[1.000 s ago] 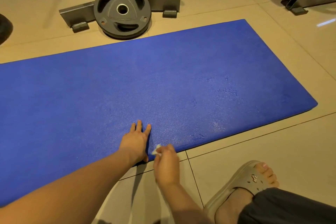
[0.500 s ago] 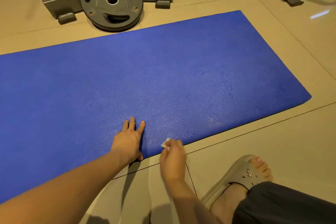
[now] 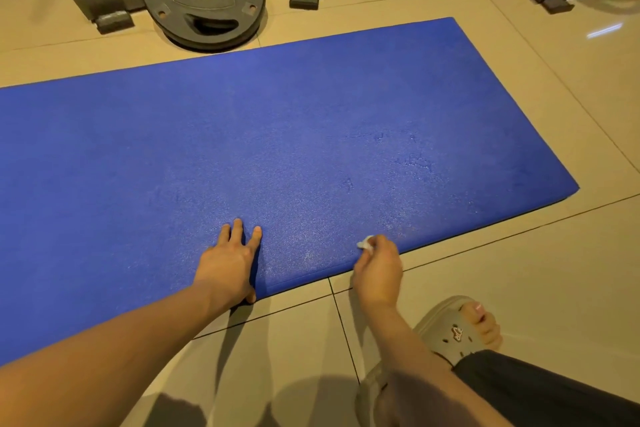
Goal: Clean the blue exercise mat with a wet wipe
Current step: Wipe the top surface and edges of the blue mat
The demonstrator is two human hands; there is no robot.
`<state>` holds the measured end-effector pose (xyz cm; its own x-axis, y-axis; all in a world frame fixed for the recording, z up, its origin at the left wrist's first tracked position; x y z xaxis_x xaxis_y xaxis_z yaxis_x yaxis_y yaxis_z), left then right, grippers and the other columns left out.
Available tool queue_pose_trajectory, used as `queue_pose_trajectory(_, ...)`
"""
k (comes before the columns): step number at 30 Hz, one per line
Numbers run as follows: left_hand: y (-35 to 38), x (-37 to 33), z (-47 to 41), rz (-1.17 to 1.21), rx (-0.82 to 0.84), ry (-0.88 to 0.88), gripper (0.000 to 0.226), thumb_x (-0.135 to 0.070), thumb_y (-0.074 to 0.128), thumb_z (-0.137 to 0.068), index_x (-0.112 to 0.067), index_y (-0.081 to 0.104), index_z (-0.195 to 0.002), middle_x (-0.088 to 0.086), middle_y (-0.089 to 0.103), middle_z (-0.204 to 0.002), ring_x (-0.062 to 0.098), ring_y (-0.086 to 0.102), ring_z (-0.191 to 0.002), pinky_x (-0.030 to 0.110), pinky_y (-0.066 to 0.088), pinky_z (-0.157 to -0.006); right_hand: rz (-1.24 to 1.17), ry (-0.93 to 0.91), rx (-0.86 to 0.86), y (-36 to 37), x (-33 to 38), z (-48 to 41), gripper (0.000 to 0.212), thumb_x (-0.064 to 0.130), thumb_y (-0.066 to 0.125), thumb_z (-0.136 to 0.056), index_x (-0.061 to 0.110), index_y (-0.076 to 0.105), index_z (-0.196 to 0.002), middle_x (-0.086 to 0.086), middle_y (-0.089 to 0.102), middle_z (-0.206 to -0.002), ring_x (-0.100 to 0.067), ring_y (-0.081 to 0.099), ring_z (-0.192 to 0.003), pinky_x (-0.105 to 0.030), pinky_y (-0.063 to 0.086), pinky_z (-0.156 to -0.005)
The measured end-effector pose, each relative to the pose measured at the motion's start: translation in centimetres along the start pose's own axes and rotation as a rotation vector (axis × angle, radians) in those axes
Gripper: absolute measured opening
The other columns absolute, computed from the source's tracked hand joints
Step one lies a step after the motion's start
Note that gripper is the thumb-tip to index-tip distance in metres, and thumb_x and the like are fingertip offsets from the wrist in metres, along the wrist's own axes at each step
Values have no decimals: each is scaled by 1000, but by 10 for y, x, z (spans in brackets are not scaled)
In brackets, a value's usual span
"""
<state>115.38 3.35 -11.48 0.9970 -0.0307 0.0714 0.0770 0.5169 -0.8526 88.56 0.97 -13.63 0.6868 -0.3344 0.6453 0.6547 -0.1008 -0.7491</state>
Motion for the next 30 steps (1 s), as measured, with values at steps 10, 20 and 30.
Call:
queue_pose_trajectory(10, 2, -4, -2, -54, 33, -23, 132, -55, 84, -72, -21, -6, -162, 19, -8, -167, 39, 2, -155, 42, 48, -105, 164, 10, 12, -52, -38, -60, 11, 9, 55, -97, 12, 63, -104, -6, 63, -105, -21, 51, -79, -30, 38, -73)
queue_pose_trajectory(20, 1, -10, -7, -103, 91, -62, 128, -39, 84, -74, -14, -6, -161, 24, -5, -164, 44, 8, -153, 40, 49, -101, 119, -246, 286, 5, 9, 5, 11, 8, 54, -95, 14, 64, -95, -5, 63, -96, -25, 61, -79, -32, 40, -67)
queue_pose_trajectory(30, -22, -42, -18, 103, 118, -196, 130, -76, 80, -59, -15, 20, -157, 13, 26, -156, 32, 32, -142, 42, 54, -98, 228, 98, 70, -78, -53, -107, 8, 6, 54, -92, 8, 61, -94, -17, 65, -102, -38, 62, -85, -40, 47, -70)
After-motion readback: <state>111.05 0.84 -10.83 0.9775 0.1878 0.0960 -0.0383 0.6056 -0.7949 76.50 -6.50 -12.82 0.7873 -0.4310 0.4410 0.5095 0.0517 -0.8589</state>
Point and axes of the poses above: each hand's wrist, its own z-axis away from the middle knuckle, its own y-axis out of the palm, x = y × z, the point moved 6 cm from there along -z, towards the middle knuckle
